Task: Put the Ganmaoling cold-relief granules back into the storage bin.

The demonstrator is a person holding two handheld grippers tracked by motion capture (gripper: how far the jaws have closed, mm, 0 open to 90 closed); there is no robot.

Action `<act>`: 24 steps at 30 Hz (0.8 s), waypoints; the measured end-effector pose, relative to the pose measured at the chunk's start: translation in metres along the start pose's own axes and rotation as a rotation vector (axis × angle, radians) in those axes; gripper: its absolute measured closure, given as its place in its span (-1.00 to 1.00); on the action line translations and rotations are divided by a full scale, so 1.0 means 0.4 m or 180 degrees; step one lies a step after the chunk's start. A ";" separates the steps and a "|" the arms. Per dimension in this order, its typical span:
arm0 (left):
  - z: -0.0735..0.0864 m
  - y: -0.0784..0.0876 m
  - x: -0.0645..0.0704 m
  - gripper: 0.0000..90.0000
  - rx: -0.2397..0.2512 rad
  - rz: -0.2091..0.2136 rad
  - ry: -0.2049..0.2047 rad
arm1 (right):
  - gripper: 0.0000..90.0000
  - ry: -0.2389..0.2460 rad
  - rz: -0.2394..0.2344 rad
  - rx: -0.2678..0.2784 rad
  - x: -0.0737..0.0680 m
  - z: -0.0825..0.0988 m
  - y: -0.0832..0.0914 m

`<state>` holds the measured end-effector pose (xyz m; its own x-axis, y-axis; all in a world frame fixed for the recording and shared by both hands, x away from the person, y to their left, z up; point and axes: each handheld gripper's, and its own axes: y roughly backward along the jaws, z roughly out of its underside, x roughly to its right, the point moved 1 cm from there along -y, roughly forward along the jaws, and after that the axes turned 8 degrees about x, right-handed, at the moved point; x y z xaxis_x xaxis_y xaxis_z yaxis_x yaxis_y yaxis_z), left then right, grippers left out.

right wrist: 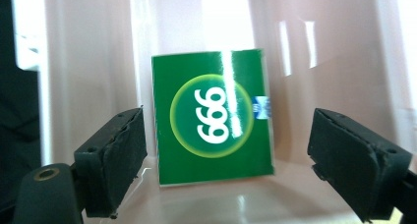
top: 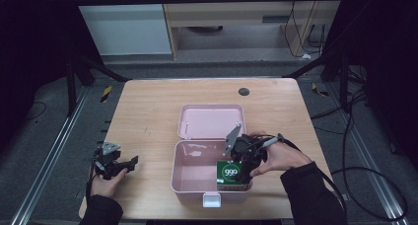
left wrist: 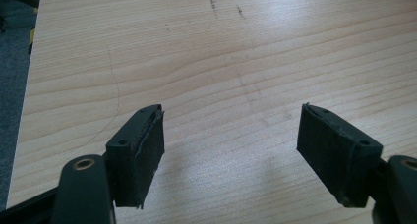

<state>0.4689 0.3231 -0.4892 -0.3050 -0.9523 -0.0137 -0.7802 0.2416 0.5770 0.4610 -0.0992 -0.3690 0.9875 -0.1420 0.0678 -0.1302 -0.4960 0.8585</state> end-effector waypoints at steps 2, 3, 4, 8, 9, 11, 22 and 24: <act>0.000 0.000 0.000 -0.43 0.0000 0.0003 0.0000 | -0.68 -0.0043 0.0069 0.0107 0.004 0.005 0.028; 0.000 0.000 0.000 -0.43 -0.0002 0.0003 0.0000 | -0.69 -0.0060 0.0108 0.0142 0.006 0.008 0.043; 0.000 0.000 0.001 -0.43 -0.0001 0.0005 -0.0001 | -0.69 -0.0104 0.0162 0.0180 0.007 0.011 0.057; 0.000 0.001 0.001 -0.41 0.0001 0.0011 -0.0002 | -0.69 -0.0214 0.0370 0.0373 0.016 0.036 0.107; 0.000 0.001 0.002 -0.41 0.0000 0.0011 -0.0002 | -0.69 -0.0245 0.0421 0.0415 0.018 0.045 0.117; 0.000 0.000 0.002 -0.41 -0.0005 0.0011 -0.0004 | -0.71 -0.0299 0.0584 0.0536 0.021 0.069 0.137; 0.000 -0.001 0.005 -0.39 -0.0010 0.0016 -0.0013 | -0.82 -0.0989 0.1396 0.1082 0.040 0.232 0.153; 0.000 -0.001 0.006 -0.39 -0.0012 0.0017 -0.0015 | -0.83 -0.1230 0.1543 0.1208 0.046 0.269 0.143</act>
<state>0.4686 0.3209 -0.4893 -0.3117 -0.9501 -0.0146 -0.7766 0.2459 0.5800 0.4621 -0.2223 -0.3733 0.7186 -0.6788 0.1513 -0.6362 -0.5537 0.5373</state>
